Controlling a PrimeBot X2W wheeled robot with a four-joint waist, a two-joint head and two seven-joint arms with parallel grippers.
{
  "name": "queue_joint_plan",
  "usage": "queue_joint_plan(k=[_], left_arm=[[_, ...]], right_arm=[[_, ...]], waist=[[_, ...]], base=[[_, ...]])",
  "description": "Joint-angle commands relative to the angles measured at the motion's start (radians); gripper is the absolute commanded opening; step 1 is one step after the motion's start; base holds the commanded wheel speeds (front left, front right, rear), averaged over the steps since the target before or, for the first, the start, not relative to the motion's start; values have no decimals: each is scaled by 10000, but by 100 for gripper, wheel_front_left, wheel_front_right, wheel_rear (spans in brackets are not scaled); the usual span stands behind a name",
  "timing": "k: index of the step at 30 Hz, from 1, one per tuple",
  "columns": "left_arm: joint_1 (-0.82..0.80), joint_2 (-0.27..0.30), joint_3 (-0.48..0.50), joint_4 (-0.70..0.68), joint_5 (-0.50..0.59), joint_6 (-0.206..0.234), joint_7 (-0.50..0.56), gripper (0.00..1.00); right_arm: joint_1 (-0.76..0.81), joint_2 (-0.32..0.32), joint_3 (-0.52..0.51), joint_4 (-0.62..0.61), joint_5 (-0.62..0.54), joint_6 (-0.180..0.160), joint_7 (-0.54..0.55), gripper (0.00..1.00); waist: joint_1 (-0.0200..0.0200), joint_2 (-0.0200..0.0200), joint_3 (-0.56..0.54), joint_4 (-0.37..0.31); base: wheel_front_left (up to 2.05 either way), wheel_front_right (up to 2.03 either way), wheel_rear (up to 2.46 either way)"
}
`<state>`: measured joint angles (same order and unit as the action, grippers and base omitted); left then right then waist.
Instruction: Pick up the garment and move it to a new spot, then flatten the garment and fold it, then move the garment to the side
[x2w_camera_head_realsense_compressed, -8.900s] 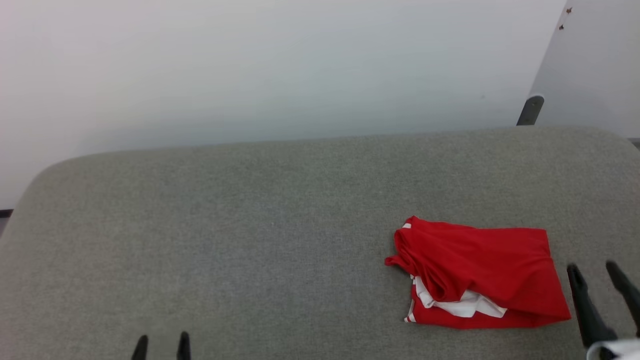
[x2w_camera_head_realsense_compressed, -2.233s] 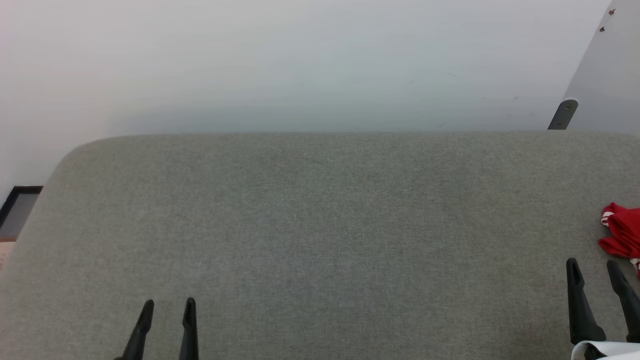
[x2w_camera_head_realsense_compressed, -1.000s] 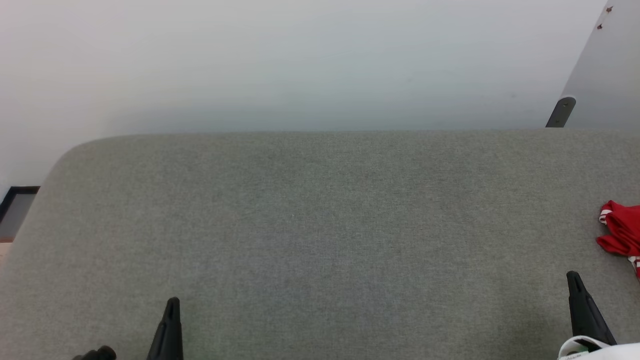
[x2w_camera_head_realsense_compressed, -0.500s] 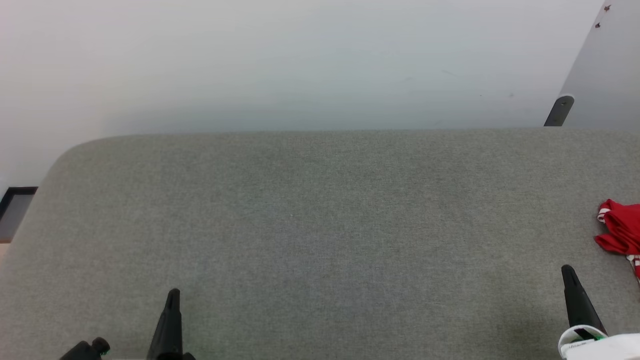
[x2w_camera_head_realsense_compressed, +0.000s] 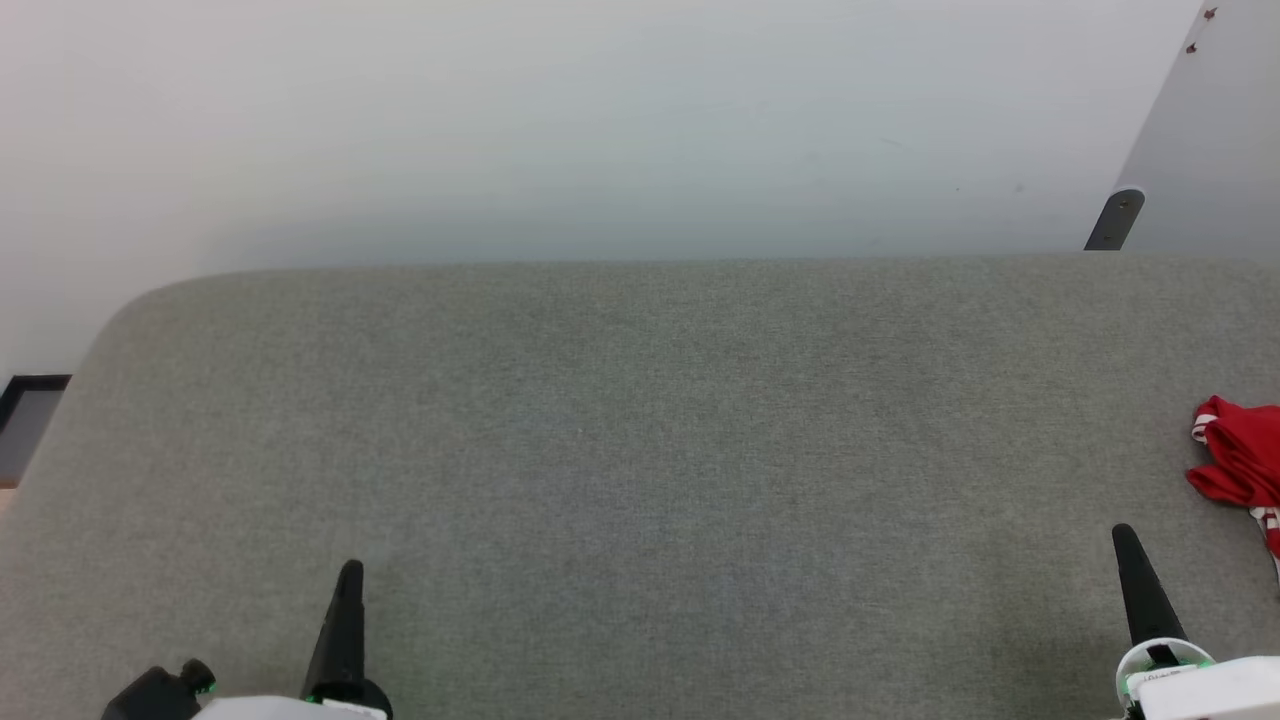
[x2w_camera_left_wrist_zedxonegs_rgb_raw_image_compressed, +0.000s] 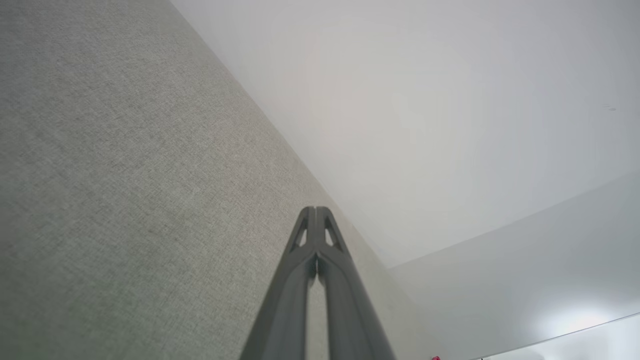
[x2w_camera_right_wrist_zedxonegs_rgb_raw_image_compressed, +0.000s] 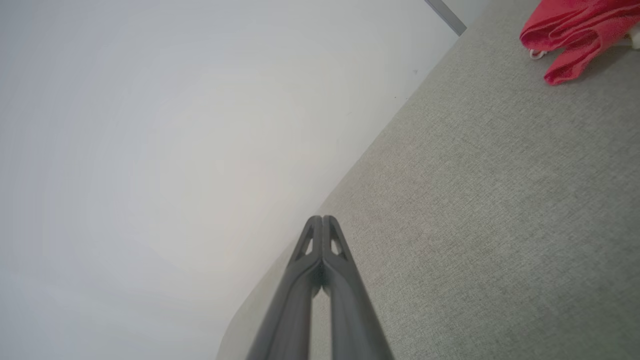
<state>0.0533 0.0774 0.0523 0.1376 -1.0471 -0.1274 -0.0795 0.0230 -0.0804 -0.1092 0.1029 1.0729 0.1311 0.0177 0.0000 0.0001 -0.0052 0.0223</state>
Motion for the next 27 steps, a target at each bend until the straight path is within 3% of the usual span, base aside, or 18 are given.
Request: queue_joint_plan(k=[1,27], left_arm=[[-232,75,30,-60,-232,-25,55,0],[-854,55,119,443,-2781,-37,753,0]], right_arm=[[-269,-4,7,-33,285,-2,29,0],[-768,122,1,613,2567,-4,430,0]], waist=[[0,-1,1,-3],[0,-1,32,-84]], base=[[0,0,0],[0,0,0]])
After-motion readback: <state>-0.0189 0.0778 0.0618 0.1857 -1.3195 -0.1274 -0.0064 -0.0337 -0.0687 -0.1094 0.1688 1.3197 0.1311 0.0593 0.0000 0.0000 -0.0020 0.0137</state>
